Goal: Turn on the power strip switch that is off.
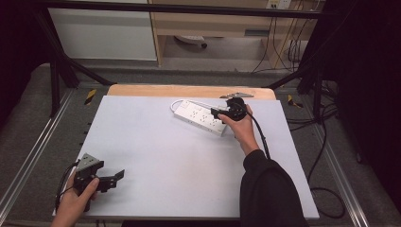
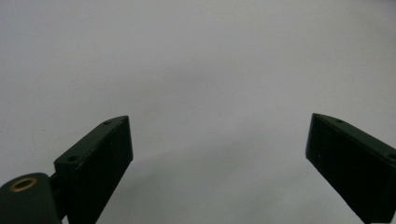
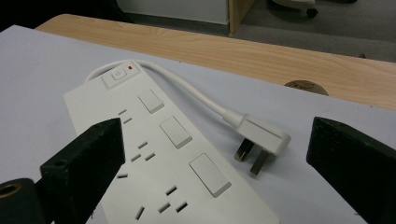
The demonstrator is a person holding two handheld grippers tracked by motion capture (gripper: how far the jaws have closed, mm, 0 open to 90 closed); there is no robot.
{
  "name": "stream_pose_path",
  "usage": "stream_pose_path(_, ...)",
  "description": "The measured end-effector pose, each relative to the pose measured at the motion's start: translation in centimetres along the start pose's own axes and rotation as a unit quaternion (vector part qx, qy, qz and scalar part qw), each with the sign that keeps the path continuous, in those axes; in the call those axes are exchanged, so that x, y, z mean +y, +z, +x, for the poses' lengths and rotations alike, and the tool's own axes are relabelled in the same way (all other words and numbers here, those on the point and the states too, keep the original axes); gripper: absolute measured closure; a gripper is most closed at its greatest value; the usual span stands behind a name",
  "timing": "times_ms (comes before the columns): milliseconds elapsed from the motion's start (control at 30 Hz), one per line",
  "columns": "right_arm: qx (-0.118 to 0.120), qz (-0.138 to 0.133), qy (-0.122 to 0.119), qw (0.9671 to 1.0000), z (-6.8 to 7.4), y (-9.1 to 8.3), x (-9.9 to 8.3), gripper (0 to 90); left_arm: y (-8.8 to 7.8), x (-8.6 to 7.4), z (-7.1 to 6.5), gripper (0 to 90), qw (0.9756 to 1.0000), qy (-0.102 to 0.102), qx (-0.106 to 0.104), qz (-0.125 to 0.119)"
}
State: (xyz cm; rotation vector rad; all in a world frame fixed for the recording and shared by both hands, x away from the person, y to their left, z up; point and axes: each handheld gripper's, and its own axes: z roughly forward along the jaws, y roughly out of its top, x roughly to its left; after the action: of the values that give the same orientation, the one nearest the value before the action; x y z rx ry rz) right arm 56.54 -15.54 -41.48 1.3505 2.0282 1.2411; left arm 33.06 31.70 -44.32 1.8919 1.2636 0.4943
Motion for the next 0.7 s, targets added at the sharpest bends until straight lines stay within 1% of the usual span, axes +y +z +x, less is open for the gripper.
stream_pose_path(33,0.004,0.003,-0.003,1.0000,0.0,0.0,0.0,4.7,0.0,0.0,0.0,7.3,1.0000,0.000,0.000,0.000)
stream_pose_path(133,0.007,0.010,-0.007,0.9999,0.1,-0.2,0.0,4.3,0.0,0.0,0.0,7.3,1.0000,0.000,0.000,0.000)
stream_pose_path(367,0.017,0.009,-0.001,0.9998,-0.1,-1.0,0.3,4.8,0.0,0.0,0.0,7.3,1.0000,0.000,0.000,0.000)
stream_pose_path(700,0.026,0.003,-0.006,0.9996,-0.3,-2.5,0.8,5.0,0.0,-0.1,0.0,7.3,1.0000,0.000,0.001,0.002)
